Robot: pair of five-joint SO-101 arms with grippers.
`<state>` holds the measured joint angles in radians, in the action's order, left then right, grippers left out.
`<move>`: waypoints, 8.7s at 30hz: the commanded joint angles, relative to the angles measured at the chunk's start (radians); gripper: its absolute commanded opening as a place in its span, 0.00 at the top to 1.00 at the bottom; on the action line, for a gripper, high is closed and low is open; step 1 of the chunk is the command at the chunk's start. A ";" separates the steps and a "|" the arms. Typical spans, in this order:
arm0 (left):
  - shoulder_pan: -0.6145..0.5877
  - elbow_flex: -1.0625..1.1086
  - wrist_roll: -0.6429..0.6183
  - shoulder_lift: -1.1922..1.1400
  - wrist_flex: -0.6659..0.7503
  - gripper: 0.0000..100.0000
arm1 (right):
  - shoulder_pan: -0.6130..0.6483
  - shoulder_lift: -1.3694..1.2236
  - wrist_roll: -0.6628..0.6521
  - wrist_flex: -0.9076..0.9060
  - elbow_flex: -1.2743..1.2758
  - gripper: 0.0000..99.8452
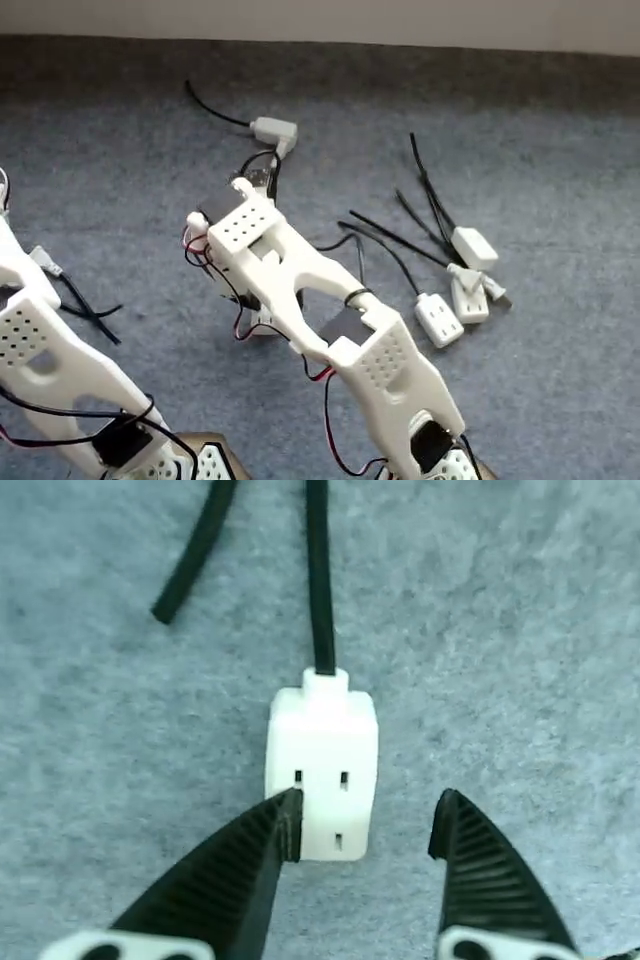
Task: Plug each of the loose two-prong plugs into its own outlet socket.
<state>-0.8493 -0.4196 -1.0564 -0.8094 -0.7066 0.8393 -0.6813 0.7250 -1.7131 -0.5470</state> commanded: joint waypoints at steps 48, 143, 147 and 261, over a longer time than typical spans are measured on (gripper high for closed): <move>0.012 -1.013 0.103 -0.001 -0.835 0.77 | -0.205 -0.364 0.272 0.208 -0.519 0.89; 0.096 -0.510 0.493 -0.088 -1.011 0.77 | -0.427 2.155 -0.683 0.487 1.463 0.72; 0.099 -0.510 0.494 -0.087 -1.011 0.77 | -0.427 2.155 -0.683 0.486 1.463 0.72; 0.085 -0.602 1.214 -0.099 -1.039 0.77 | -0.427 2.157 -0.683 0.464 1.466 0.72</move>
<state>-0.7511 -1.0180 0.1358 -0.9076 -1.7377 0.4219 1.4714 0.0545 -1.2513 0.9229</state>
